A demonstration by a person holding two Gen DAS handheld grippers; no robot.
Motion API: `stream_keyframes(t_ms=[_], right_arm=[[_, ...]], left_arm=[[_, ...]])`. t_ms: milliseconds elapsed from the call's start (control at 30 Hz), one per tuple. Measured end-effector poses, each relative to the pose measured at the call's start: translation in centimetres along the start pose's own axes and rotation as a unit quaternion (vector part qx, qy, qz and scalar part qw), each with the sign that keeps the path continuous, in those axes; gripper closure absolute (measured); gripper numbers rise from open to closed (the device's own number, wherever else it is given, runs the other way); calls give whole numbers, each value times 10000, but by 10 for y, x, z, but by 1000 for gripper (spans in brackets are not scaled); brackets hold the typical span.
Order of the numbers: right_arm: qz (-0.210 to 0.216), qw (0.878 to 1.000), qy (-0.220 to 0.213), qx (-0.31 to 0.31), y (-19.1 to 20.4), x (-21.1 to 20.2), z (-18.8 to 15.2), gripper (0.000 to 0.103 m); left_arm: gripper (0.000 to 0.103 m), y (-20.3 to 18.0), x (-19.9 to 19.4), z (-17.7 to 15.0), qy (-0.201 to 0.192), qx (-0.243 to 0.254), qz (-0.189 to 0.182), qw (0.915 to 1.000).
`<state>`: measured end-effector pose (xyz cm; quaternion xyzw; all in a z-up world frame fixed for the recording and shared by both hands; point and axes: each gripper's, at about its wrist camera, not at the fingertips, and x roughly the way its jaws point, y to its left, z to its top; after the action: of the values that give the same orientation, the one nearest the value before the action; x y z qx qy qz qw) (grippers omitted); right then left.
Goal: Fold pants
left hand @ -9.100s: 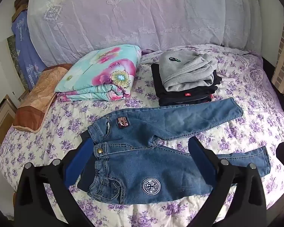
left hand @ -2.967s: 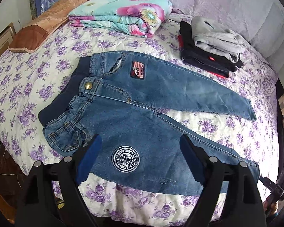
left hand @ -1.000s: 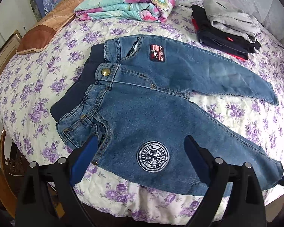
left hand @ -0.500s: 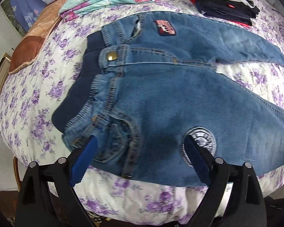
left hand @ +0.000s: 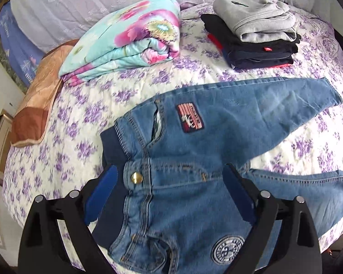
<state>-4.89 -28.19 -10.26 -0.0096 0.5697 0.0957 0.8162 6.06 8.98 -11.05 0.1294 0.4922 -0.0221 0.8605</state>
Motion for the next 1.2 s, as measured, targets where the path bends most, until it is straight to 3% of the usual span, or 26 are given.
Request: stream_keyframes(t_ms=[267, 433, 600, 733, 833, 933, 1000, 1100, 1133, 1200], right_arm=[[-79, 9997, 108, -201, -14, 17, 32, 16], [-115, 9987, 107, -494, -29, 25, 55, 16], [-434, 9958, -60, -805, -57, 30, 89, 16], [-643, 9943, -296, -798, -91, 33, 122, 16], [-679, 9925, -339, -960, -114, 39, 146, 16], [-597, 9906, -179, -1221, -132, 51, 167, 17], [-265, 9937, 77, -1090, -149, 64, 183, 26], [-21, 9929, 377, -1129, -161, 84, 204, 51], [85, 9918, 507, -1173, -164, 91, 210, 64], [-10, 9893, 703, -1281, -170, 106, 221, 68]], left_arm=[[12, -9, 21, 25, 77, 257, 48, 9996], [12, -4, 34, 40, -127, 524, 85, 9985], [12, 19, 53, 61, -246, 480, -714, 9960], [12, 33, 78, 75, -63, 265, -1308, 9910], [12, 36, 94, 81, 166, 300, -1621, 9862], [12, 38, 107, 87, 346, 439, -1703, 9838], [12, 38, 116, 91, 512, 596, -1809, 9804], [12, 35, 130, 96, 780, 887, -1821, 9762], [12, 34, 134, 96, 858, 982, -1811, 9748], [12, 32, 142, 98, 993, 1114, -1791, 9724]])
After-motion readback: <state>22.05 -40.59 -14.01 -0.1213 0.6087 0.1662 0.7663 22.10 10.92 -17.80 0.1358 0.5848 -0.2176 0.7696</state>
